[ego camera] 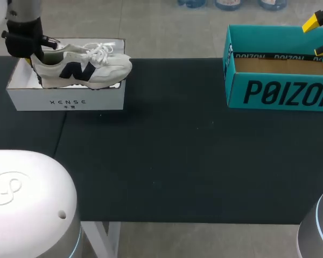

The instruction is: Take the shoe out of the shoebox, open the shoe tongue, remove and reinsert the insole, then place the shoe into the shoebox

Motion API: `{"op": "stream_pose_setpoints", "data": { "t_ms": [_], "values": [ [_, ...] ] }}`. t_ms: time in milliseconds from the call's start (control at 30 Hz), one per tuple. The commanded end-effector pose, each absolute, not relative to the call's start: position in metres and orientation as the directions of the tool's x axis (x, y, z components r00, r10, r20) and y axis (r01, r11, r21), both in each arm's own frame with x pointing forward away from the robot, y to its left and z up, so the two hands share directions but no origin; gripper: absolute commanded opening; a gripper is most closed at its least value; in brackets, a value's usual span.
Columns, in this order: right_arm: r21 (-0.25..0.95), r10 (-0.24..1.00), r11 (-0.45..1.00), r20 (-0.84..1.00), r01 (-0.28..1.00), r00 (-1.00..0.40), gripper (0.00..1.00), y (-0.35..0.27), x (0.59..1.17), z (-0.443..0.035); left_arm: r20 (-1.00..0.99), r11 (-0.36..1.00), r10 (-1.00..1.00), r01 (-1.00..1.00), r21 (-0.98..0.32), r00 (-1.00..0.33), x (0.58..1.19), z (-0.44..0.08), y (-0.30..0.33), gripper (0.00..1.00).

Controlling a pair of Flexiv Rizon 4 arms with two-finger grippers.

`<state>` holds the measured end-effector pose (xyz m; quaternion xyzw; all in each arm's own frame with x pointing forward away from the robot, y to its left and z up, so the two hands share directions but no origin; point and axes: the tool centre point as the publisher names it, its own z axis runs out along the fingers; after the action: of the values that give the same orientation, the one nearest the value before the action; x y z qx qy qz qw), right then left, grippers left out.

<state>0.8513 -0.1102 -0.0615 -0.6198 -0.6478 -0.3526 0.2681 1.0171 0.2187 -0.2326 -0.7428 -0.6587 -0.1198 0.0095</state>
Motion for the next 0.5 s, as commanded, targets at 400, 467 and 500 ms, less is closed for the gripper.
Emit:
{"op": "stream_pose_setpoints", "data": {
  "t_ms": [400, 467, 500],
  "values": [
    [0.122, 0.616, -0.015, 0.783, 0.992, -0.087, 1.0, -0.11, 0.853, -0.062, 0.262, -0.05, 0.965, 0.987, 0.152, 0.009, 0.978, -0.233, 0.194, 0.0],
    [0.122, 0.616, -0.015, 0.783, 0.992, -0.087, 1.0, -0.11, 0.853, -0.062, 0.263, -0.037, 0.965, 0.986, 0.163, -0.007, 0.967, -0.233, 0.184, 0.0],
    [0.122, 0.616, -0.015, 0.783, 0.992, -0.087, 1.0, -0.11, 0.853, -0.062, 0.26, -0.038, 0.966, 0.985, 0.166, -0.007, 0.962, -0.233, 0.178, 0.0]
  ]
}}
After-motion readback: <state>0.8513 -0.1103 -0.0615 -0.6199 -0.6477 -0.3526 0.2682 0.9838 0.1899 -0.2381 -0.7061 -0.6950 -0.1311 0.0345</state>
